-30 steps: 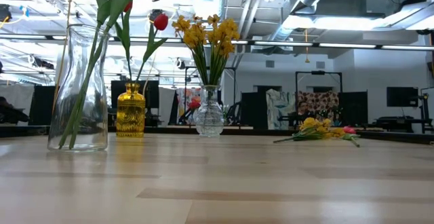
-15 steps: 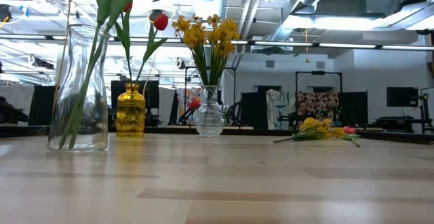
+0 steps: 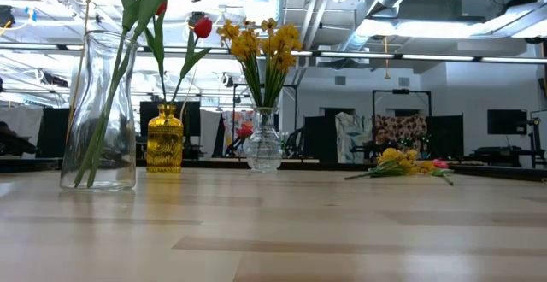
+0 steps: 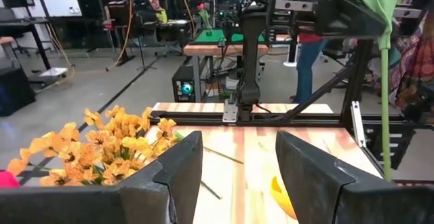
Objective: Sort flowers into vase by color
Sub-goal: Put the yellow flower into the bottom transparent vase
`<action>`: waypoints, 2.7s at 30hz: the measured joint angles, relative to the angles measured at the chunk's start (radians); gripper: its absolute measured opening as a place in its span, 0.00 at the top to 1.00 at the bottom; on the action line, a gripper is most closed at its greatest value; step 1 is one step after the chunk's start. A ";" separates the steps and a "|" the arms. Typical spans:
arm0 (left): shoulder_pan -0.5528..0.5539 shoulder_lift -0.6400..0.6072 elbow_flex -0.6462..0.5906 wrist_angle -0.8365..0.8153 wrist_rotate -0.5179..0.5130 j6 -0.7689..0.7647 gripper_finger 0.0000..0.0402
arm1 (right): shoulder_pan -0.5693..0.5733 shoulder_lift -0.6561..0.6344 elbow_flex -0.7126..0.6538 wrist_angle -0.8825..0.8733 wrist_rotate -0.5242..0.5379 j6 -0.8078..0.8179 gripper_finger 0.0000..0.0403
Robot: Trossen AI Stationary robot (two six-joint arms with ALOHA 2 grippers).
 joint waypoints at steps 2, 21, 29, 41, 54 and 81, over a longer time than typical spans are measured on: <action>0.000 0.000 0.000 0.000 0.006 -0.011 0.56 | 0.006 0.014 0.001 0.014 0.001 0.006 0.89; 0.000 0.000 0.000 -0.001 0.006 -0.013 0.56 | -0.015 0.152 0.001 0.015 0.005 0.058 0.89; 0.000 0.000 0.000 -0.002 0.006 -0.004 0.56 | -0.015 0.154 0.000 -0.021 0.007 0.077 0.89; 0.000 0.041 0.000 -0.001 0.005 -0.002 0.56 | -0.036 0.155 -0.056 -0.002 0.007 0.105 0.89; 0.000 0.092 0.000 0.005 0.003 0.018 0.56 | -0.050 0.170 -0.080 0.044 0.004 0.125 0.89; 0.000 0.074 0.000 0.010 0.003 0.035 0.56 | -0.074 0.334 -0.080 0.145 -0.026 0.131 0.87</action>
